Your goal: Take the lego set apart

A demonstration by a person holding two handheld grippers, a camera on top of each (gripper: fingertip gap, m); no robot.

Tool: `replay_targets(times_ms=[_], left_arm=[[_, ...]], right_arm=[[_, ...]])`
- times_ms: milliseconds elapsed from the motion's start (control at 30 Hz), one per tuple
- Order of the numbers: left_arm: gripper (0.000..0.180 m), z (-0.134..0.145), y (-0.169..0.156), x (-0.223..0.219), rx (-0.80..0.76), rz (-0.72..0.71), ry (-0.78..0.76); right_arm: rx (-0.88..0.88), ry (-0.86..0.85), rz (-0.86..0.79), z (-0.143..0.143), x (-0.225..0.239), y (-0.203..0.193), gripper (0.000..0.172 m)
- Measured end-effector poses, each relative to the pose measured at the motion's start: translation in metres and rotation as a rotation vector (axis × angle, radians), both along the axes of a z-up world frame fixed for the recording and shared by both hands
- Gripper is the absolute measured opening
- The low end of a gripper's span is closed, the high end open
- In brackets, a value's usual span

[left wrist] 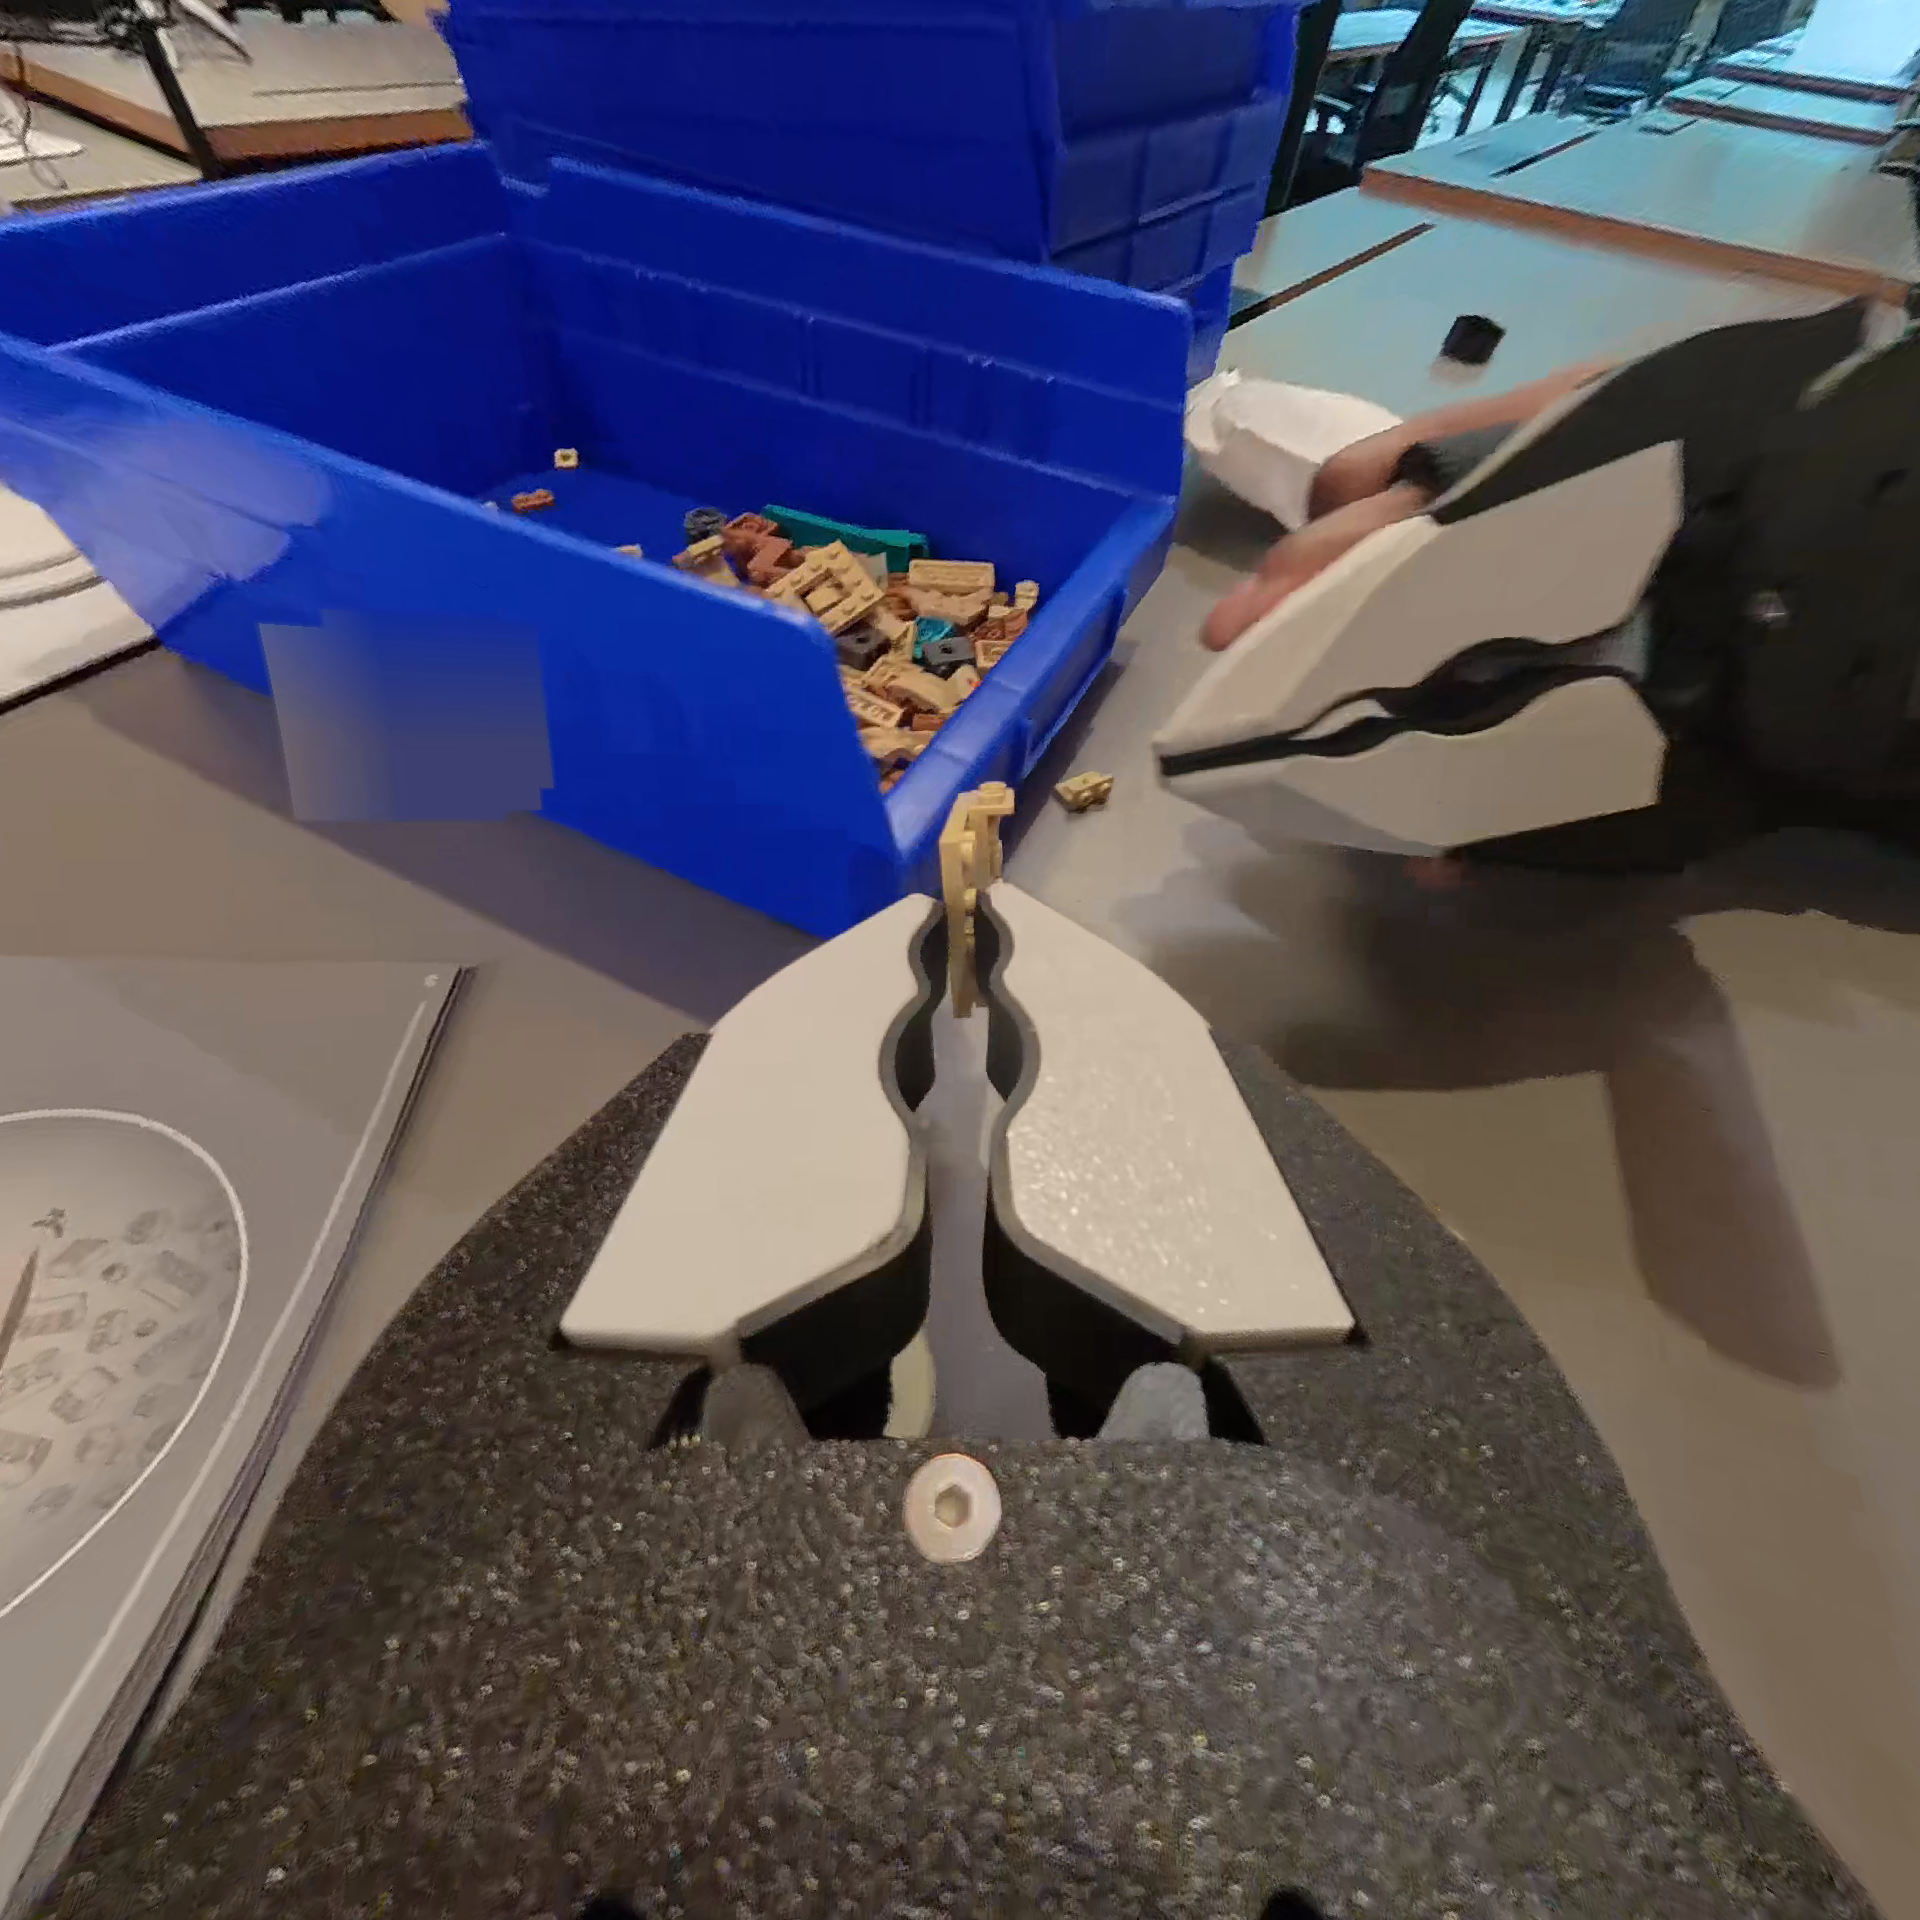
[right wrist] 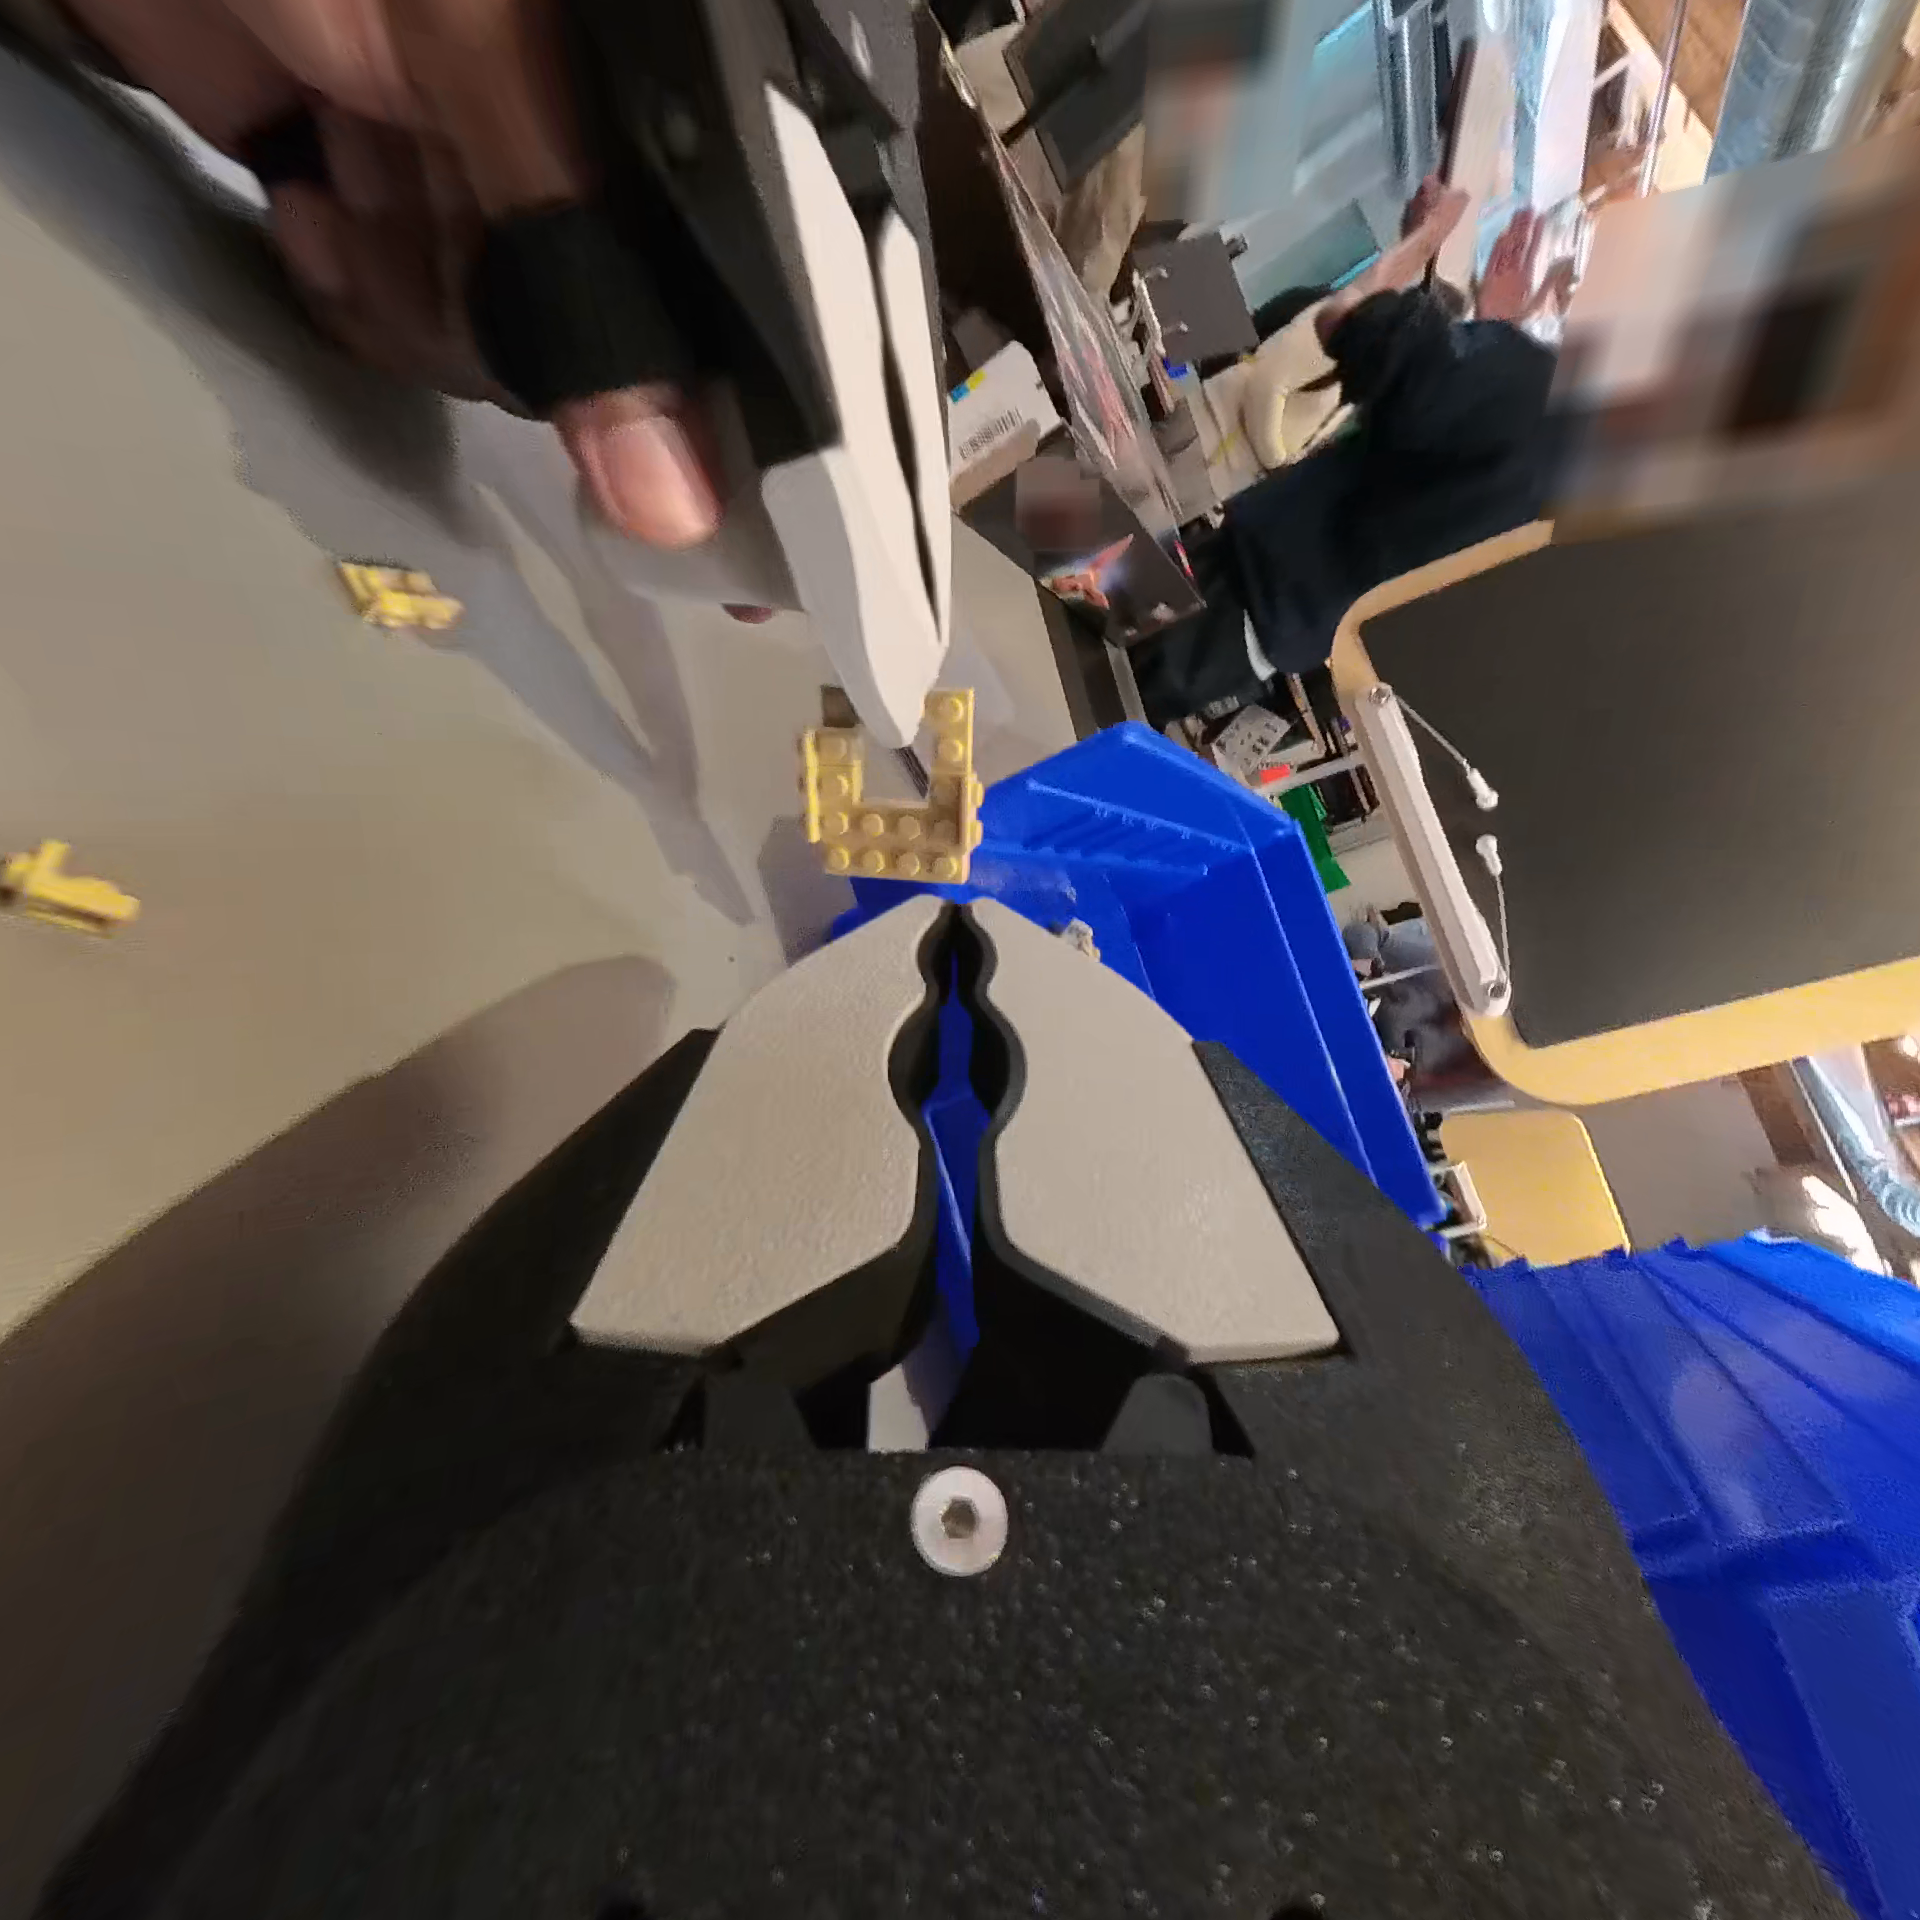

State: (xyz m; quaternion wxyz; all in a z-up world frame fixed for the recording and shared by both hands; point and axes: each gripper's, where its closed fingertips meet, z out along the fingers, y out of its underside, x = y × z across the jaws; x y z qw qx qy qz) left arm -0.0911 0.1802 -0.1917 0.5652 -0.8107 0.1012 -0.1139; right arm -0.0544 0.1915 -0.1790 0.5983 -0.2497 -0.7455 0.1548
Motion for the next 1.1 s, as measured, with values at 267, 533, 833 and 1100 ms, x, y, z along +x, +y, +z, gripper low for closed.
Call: replay_targets(times_ms=[267, 533, 833, 1100], left_arm=[[0.004, 0.003, 0.0, 0.025, 0.04, -0.074, 0.091], [0.004, 0.005, -0.001, 0.032, 0.05, -0.084, 0.093], [0.004, 0.0, 0.001, 0.006, -0.03, -0.017, -0.203], [0.004, 0.012, 0.001, 0.01, 0.027, -0.041, -0.27]], right_arm=[[-0.023, -0.001, -0.009, 0.002, -0.005, -0.005, 0.012], [0.006, -0.001, -0.07, -0.002, -0.01, -0.005, 0.011], [0.111, 0.1, -0.046, 0.01, -0.009, -0.01, 0.01], [-0.138, 0.128, -0.375, 0.027, -0.017, 0.069, 0.017]])
